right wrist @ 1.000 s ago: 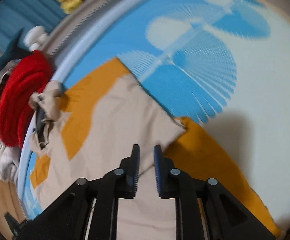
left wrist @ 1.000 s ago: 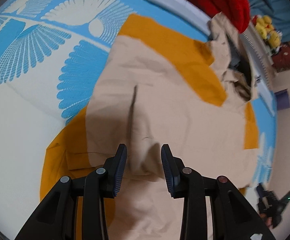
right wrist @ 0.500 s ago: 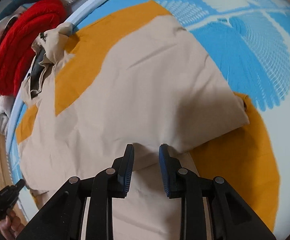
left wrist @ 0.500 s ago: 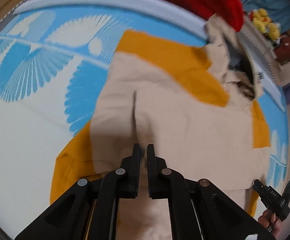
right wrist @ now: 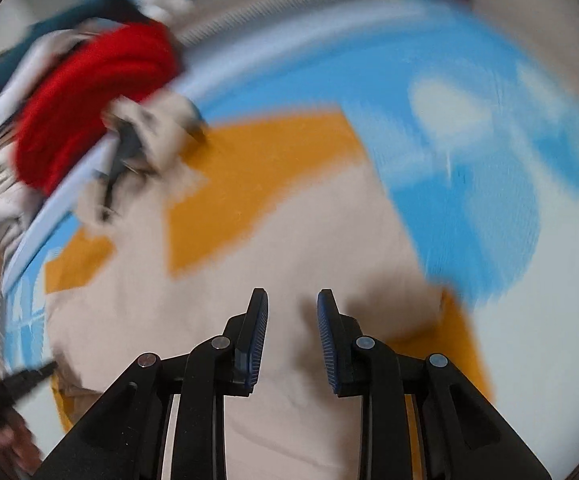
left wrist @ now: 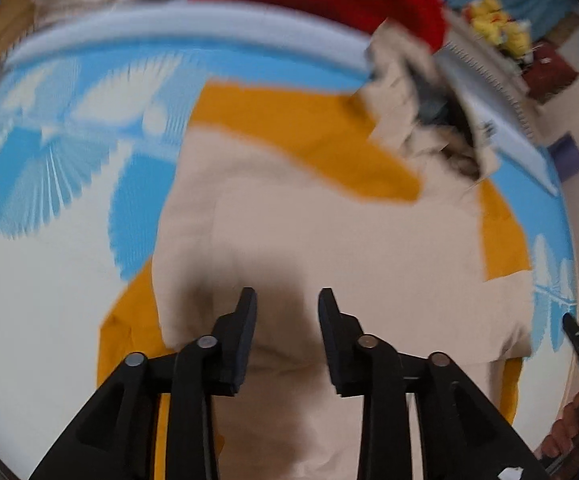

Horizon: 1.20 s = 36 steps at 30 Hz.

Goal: Fold large clothes

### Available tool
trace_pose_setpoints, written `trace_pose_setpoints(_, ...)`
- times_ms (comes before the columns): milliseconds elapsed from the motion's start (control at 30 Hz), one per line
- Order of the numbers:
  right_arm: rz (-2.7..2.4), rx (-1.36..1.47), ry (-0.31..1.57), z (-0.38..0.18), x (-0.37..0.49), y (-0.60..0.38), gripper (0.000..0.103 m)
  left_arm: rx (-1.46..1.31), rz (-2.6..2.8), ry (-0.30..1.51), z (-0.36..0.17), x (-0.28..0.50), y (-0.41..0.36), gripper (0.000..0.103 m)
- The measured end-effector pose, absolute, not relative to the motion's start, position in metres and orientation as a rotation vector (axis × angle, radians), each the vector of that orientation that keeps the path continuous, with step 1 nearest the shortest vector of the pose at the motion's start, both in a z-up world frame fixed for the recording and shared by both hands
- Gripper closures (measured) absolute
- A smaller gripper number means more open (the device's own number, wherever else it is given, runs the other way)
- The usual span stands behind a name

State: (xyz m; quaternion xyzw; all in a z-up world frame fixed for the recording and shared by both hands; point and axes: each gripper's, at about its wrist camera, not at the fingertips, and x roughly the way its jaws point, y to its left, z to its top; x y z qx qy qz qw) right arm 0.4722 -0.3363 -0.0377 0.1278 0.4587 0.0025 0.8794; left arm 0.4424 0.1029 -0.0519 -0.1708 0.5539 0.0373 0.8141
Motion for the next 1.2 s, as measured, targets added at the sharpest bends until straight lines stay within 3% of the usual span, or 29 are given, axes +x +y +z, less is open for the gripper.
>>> trace_pose_setpoints(233, 0.081, 0.145, 0.821, 0.018, 0.448, -0.309, 0.076, -0.289, 0.054, 1.023, -0.008, 0.425, 0.074, 0.047)
trace_pose_setpoints(500, 0.097, 0.17, 0.801, 0.032, 0.426, -0.314, 0.076, -0.145, 0.058, 0.84, 0.022, 0.398, 0.045, 0.042)
trace_pose_setpoints(900, 0.011, 0.19, 0.875, 0.025, 0.454, -0.343, 0.076, 0.013, 0.11, 0.874, 0.032, 0.447, 0.042, 0.043)
trace_pose_setpoints(1000, 0.019, 0.206, 0.883, 0.021, 0.46, -0.35, 0.088, -0.031, 0.101, 0.87, 0.045, 0.489, 0.052, 0.044)
trace_pose_setpoints(1200, -0.006, 0.188, 0.88, 0.013, 0.466, -0.359, 0.095, -0.106, 0.09, 0.904, 0.046, 0.588, 0.064, 0.067)
